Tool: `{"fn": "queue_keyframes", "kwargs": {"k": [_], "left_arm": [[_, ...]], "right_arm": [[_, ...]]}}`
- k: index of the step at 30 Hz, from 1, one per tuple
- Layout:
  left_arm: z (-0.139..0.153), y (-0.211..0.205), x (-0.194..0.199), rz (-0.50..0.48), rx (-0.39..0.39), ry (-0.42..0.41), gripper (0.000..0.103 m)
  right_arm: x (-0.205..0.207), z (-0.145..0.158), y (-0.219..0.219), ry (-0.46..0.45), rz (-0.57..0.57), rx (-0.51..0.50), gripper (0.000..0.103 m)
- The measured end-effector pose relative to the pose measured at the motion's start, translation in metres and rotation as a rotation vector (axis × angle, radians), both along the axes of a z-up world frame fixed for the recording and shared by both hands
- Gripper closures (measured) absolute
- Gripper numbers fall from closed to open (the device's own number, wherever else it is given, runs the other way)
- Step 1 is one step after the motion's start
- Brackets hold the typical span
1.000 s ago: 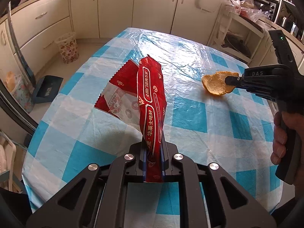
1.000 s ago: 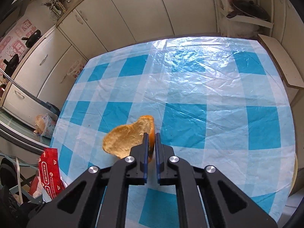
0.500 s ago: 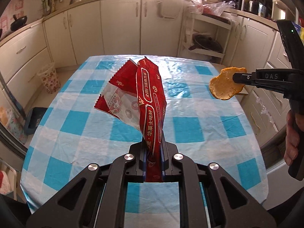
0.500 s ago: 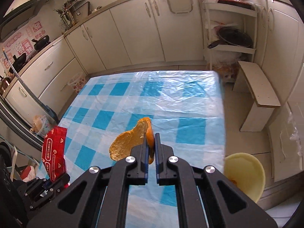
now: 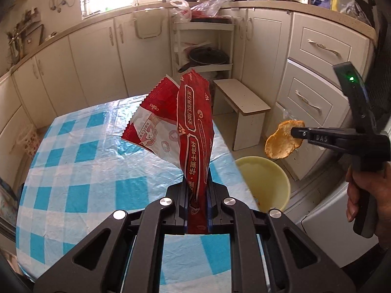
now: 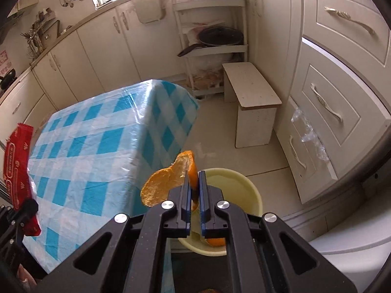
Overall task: Collect trash
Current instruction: 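Carry the wrapper and peel over the yellow bucket with both tools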
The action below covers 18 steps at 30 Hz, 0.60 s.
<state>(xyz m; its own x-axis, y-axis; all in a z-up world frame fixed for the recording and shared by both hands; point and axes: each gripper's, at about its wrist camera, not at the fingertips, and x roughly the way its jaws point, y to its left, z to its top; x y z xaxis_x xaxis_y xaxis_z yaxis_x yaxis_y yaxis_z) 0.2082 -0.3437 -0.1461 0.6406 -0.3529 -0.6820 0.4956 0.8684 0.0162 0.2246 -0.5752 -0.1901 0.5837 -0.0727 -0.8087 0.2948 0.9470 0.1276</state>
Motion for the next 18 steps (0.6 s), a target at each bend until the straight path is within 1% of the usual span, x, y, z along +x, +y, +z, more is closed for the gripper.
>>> {"fn": "queue_keyframes", "kwargs": {"k": [1, 2, 3, 4, 5, 10, 11, 12, 14, 18], "left_arm": [[0.0, -0.007, -0.001, -0.009, 0.005, 0.0, 0.093], [-0.001, -0.013, -0.002, -0.017, 0.01, -0.001, 0.093], [-0.001, -0.019, -0.003, -0.026, 0.016, -0.001, 0.093], [-0.002, -0.025, -0.003, -0.033, 0.021, 0.0, 0.093], [-0.003, -0.03, -0.003, -0.039, 0.025, 0.001, 0.093], [-0.006, -0.053, -0.004, -0.069, 0.043, 0.003, 0.093], [-0.007, -0.056, -0.004, -0.074, 0.047, 0.005, 0.093], [-0.009, -0.061, -0.004, -0.081, 0.051, 0.008, 0.093], [-0.013, -0.07, -0.005, -0.093, 0.058, 0.015, 0.093], [-0.023, -0.091, -0.007, -0.122, 0.074, 0.036, 0.093]], "right_arm": [[0.003, -0.008, -0.003, 0.03, -0.002, 0.01, 0.092], [0.004, -0.013, -0.005, 0.042, -0.017, 0.011, 0.077], [0.004, -0.014, -0.009, 0.043, -0.03, 0.013, 0.056], [0.003, -0.014, -0.013, 0.035, -0.039, 0.024, 0.054], [0.001, -0.01, -0.017, 0.02, -0.046, 0.039, 0.054], [-0.014, 0.024, -0.031, -0.133, -0.094, 0.115, 0.053], [-0.018, 0.032, -0.033, -0.173, -0.104, 0.129, 0.05], [-0.021, 0.038, -0.037, -0.205, -0.115, 0.138, 0.045], [-0.027, 0.048, -0.044, -0.259, -0.138, 0.156, 0.039], [-0.036, 0.061, -0.063, -0.338, -0.192, 0.215, 0.039]]}}
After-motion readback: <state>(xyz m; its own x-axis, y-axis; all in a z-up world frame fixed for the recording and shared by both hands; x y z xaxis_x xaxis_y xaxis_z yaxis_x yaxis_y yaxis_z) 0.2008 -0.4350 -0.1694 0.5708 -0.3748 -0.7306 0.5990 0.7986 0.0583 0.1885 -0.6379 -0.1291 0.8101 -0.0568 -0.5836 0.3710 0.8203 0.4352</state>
